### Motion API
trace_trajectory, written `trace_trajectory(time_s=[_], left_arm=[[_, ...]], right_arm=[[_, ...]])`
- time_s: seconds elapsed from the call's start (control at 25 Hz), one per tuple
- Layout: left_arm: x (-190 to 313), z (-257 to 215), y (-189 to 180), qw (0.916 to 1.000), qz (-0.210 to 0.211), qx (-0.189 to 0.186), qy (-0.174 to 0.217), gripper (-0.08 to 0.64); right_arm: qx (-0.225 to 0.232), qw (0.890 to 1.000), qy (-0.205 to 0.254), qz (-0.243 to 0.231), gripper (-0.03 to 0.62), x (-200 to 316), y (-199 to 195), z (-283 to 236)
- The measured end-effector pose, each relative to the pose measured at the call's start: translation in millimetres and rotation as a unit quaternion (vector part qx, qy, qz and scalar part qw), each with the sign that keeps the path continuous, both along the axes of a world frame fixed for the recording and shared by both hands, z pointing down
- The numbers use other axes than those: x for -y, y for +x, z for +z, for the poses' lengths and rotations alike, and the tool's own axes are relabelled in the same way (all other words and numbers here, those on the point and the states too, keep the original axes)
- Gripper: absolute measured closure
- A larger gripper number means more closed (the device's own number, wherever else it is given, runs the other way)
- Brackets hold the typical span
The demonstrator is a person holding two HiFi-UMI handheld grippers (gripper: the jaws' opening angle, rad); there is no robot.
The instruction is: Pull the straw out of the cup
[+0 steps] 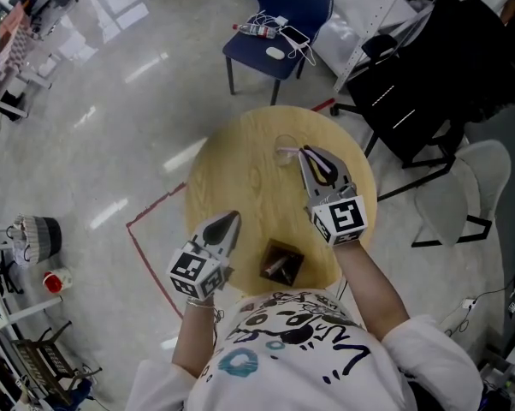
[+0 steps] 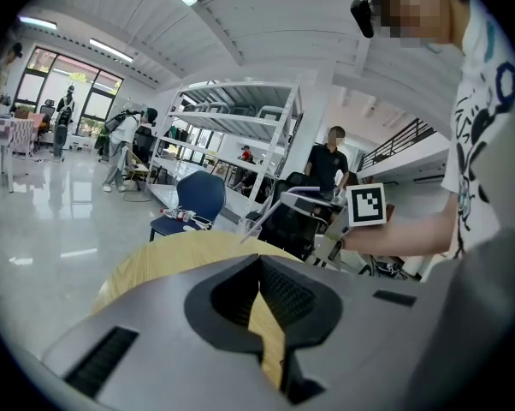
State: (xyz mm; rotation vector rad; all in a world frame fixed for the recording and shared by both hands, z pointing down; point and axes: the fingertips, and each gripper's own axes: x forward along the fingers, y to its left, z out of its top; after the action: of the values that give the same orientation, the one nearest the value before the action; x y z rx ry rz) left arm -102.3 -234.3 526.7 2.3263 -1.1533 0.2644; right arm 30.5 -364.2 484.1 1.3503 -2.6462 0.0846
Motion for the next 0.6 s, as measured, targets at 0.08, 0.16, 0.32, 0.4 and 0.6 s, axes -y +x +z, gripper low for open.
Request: trace_trajectory(time_s=[0.08, 0.16, 0.32, 0.4, 0.6], left_arm=[[0, -1, -1, 1.0000, -0.001, 0.000, 0.002, 0.545], [0, -3, -1, 1.0000, -0.001, 0.000, 0.004, 0.545], [0, -6, 1, 1.0000, -0.001, -0.004, 0.008, 0.545], [-1, -8, 0, 0.9999, 0.000, -0.005, 0.009, 0.543], [-4, -11, 1, 0.9998, 0.000, -0.006, 0.016, 0.544]], right_arm=[[0.000, 1.000, 0.003, 0.002, 0.546, -1, 1, -6], [0.001, 1.000, 0.008, 0.002, 0.546, -2, 2, -12], [0.004, 1.000, 0.016, 0.002, 0.546, -4, 4, -24], [0.006, 1.000, 0.020, 0.003, 0.546, -6, 4, -30], [0.009, 0.999, 0.031, 0.002, 0.546, -12, 4, -43]])
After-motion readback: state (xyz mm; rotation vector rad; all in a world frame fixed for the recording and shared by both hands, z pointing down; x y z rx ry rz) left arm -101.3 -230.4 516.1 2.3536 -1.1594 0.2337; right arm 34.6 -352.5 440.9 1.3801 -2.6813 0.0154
